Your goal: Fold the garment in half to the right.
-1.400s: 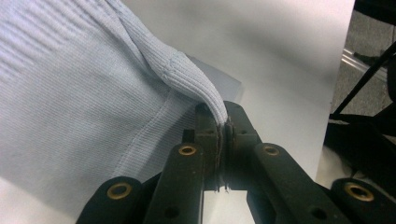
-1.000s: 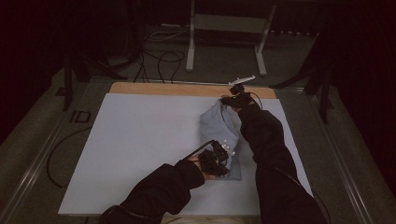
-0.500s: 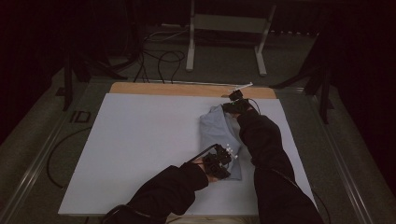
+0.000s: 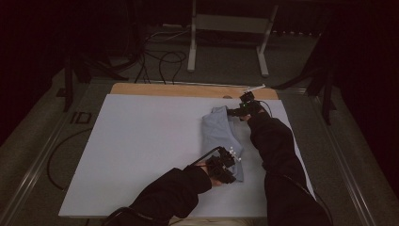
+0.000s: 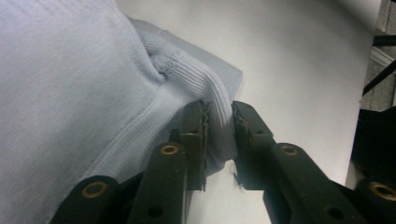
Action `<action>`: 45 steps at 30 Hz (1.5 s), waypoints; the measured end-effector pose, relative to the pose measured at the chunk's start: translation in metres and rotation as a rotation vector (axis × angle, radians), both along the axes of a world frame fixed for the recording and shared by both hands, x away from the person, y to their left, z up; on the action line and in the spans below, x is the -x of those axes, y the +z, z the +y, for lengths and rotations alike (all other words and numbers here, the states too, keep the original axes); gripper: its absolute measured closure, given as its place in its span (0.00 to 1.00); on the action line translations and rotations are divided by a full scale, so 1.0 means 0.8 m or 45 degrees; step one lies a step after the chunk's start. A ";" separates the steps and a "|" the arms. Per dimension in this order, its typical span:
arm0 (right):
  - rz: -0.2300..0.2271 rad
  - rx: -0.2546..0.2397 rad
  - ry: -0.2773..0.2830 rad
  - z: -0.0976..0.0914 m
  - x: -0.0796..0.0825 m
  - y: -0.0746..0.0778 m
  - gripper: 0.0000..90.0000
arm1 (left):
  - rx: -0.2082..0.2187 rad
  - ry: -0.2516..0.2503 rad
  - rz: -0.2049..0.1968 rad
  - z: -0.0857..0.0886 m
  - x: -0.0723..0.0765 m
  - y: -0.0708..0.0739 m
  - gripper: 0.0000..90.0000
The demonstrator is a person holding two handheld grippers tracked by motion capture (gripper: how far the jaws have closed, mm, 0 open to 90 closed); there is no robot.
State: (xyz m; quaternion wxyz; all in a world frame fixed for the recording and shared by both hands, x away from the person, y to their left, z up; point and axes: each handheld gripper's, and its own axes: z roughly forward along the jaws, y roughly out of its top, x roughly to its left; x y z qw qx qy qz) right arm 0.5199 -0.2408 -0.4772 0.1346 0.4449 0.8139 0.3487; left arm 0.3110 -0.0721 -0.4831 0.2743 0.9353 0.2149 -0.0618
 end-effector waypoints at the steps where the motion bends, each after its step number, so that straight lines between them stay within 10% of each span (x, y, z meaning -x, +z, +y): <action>1: -0.009 -0.010 -0.001 -0.002 0.002 0.003 0.22 | -0.006 -0.001 -0.004 -0.001 0.000 0.000 0.84; 11: -0.072 -0.081 0.031 -0.005 0.023 0.026 0.16 | 0.062 0.084 -0.100 -0.014 0.001 0.019 0.97; 17: -0.120 -0.100 0.052 0.000 0.031 0.032 0.12 | 0.053 0.066 -0.043 -0.026 -0.002 0.005 0.92; 25: -0.160 -0.129 0.042 -0.004 0.039 0.038 0.10 | 0.105 0.027 -0.005 -0.026 0.001 0.002 0.73; 34: -0.176 -0.140 -0.009 -0.025 0.048 0.042 0.10 | 0.133 0.031 -0.119 -0.015 0.009 0.025 0.36; 45: -0.199 -0.210 0.088 -0.011 0.080 0.052 0.10 | 0.257 0.060 -0.163 0.033 -0.011 0.057 0.00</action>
